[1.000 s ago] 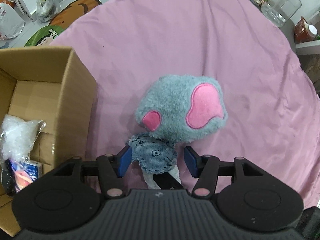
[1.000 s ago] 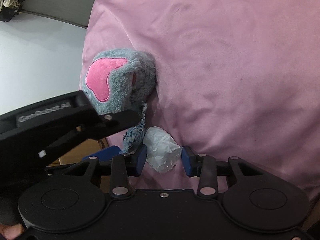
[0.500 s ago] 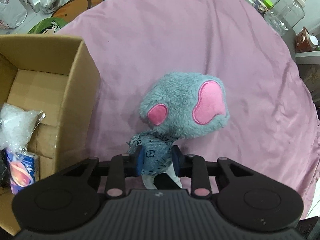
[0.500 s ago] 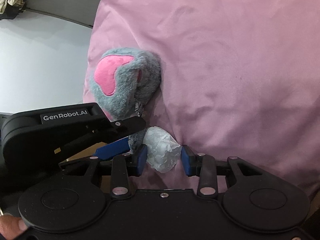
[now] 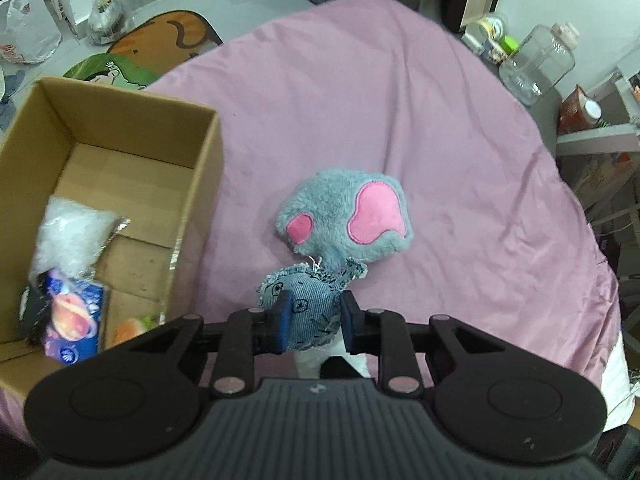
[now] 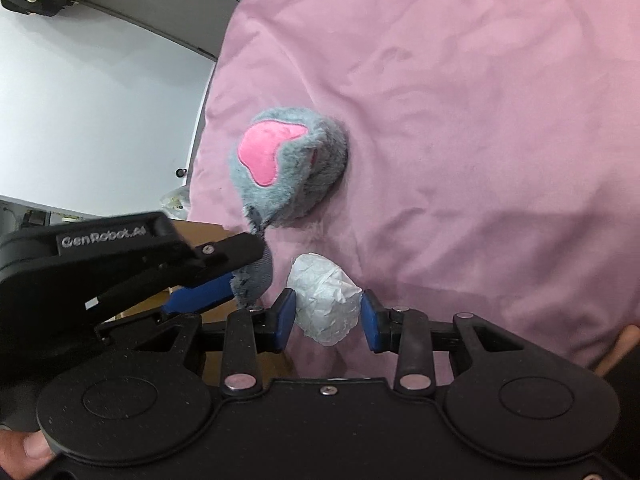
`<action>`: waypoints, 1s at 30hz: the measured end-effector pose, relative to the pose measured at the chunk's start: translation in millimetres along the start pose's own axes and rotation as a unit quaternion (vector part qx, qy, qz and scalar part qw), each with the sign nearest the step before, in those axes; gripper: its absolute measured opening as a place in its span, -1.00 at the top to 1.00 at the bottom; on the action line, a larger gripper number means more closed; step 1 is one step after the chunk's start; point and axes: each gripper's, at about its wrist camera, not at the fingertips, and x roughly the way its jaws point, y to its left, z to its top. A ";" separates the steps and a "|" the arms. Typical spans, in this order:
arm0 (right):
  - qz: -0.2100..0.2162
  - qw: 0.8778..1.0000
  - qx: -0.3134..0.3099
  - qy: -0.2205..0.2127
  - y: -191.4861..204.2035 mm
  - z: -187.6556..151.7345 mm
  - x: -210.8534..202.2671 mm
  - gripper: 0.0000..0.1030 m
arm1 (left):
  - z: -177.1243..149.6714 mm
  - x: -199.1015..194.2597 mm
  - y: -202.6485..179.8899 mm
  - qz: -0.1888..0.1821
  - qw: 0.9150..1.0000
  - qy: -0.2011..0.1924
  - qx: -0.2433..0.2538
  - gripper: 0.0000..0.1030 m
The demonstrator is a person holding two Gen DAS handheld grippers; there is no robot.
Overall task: Organize soft objects
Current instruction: 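Carry the denim plush into the box with the left tool while the right tool carries the ball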
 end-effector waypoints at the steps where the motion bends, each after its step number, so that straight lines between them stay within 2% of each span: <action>1: 0.000 1.000 -0.001 -0.002 0.9 -0.1 -2.3 0.33 | -1.1 -4.5 2.5 -0.001 1.000 -0.004 -0.003 0.54; 14: 0.008 0.999 -0.028 -0.040 25.0 -10.2 -40.5 0.33 | -14.0 -60.8 24.6 -0.022 0.998 -0.054 -0.012 0.54; 30: 0.019 0.994 -0.076 -0.071 85.6 -27.3 -63.2 0.32 | -15.9 -112.4 91.2 -0.042 0.993 -0.100 -0.051 0.53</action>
